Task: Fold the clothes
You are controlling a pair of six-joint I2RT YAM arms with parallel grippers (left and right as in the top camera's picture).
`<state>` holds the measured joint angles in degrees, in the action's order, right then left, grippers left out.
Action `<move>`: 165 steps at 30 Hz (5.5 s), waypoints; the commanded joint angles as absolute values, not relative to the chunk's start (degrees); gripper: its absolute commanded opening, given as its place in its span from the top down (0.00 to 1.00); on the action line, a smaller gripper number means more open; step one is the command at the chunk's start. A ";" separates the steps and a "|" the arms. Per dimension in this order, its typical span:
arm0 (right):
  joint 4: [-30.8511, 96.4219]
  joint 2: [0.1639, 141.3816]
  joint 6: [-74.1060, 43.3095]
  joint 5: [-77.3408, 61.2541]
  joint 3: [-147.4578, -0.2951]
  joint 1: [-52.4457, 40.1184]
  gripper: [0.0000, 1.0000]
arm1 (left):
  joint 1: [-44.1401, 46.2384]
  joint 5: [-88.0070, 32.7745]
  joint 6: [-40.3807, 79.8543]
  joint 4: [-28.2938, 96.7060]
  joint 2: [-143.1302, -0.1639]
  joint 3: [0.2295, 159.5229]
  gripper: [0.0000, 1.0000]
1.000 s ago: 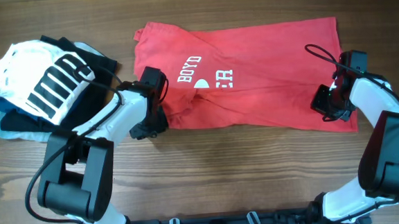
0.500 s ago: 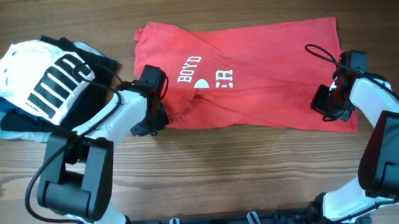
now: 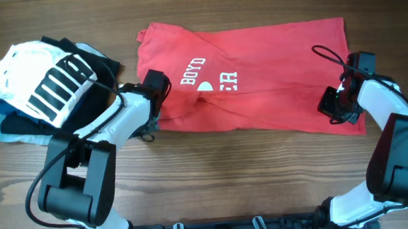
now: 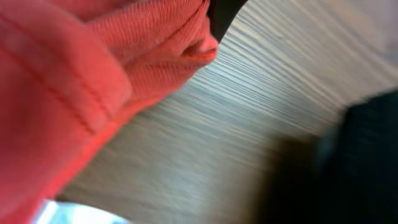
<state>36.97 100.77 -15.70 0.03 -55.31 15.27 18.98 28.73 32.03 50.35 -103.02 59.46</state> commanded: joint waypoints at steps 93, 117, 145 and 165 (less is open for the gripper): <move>37.60 102.06 -17.63 5.10 -54.24 15.51 0.94 | 14.31 31.48 19.90 34.81 -92.27 42.96 0.90; 40.49 95.64 -18.94 0.91 -58.94 19.20 0.87 | 20.25 17.34 21.39 27.90 -74.87 45.87 0.96; 43.44 106.39 -16.95 9.43 -58.50 19.57 0.79 | 17.96 -7.86 25.78 38.17 -104.09 45.87 0.82; 51.44 95.83 -23.92 4.80 -58.52 26.63 0.92 | 13.96 -10.68 22.87 43.20 -94.65 46.19 0.78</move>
<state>52.36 102.69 -24.36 7.27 -58.87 26.41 13.69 -12.78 24.36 43.57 -96.71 49.71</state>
